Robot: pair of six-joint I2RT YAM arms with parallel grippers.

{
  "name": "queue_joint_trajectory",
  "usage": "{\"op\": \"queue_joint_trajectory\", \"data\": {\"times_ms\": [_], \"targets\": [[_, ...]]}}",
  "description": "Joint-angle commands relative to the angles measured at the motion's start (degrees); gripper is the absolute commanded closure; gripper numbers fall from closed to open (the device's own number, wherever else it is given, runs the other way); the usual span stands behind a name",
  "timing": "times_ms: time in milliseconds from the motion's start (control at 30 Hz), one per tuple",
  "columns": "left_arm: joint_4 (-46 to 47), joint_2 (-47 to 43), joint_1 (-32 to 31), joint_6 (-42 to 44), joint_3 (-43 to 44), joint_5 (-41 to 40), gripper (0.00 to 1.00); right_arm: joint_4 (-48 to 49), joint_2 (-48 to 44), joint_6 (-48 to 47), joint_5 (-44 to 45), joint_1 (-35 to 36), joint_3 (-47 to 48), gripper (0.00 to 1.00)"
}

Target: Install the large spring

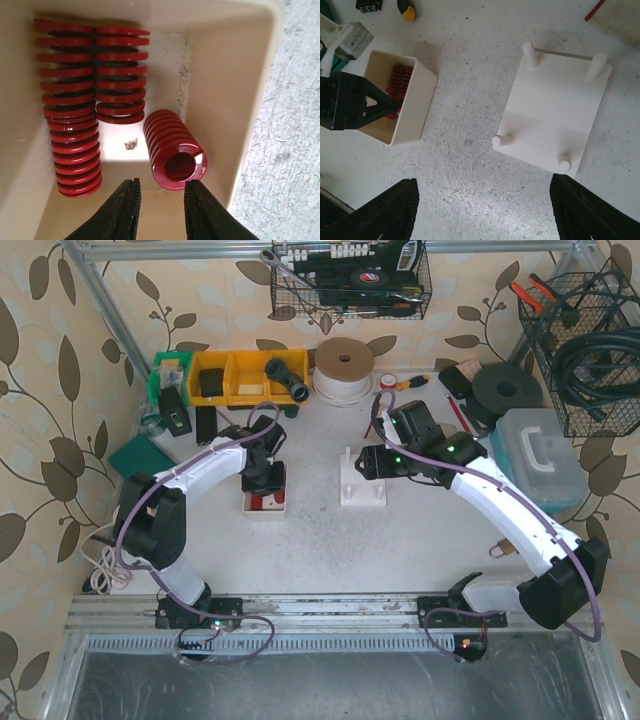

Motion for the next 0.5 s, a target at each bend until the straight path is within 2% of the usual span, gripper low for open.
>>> {"op": "queue_joint_trajectory", "data": {"times_ms": [0, 367, 400, 467], "targets": [[-2.0, -2.22, -0.55, 0.85, -1.5, -1.53, 0.69, 0.06, -0.37, -0.26, -1.31, -0.11, 1.24, 0.28], [-0.14, 0.93, -0.53, 1.53, 0.16, -0.68, 0.72, -0.64, -1.19, -0.12, -1.42, -0.15, 1.56, 0.28], [-0.27, 0.62, -0.52, 1.47, 0.25, -0.66, 0.71, -0.65, -1.29, -0.12, -1.42, -0.09, 1.41, 0.28], [-0.46, -0.13, -0.51, 1.35, 0.5, -0.68, 0.61, -0.58, -1.49, -0.24, -1.41, -0.15, 1.11, 0.28]]}}
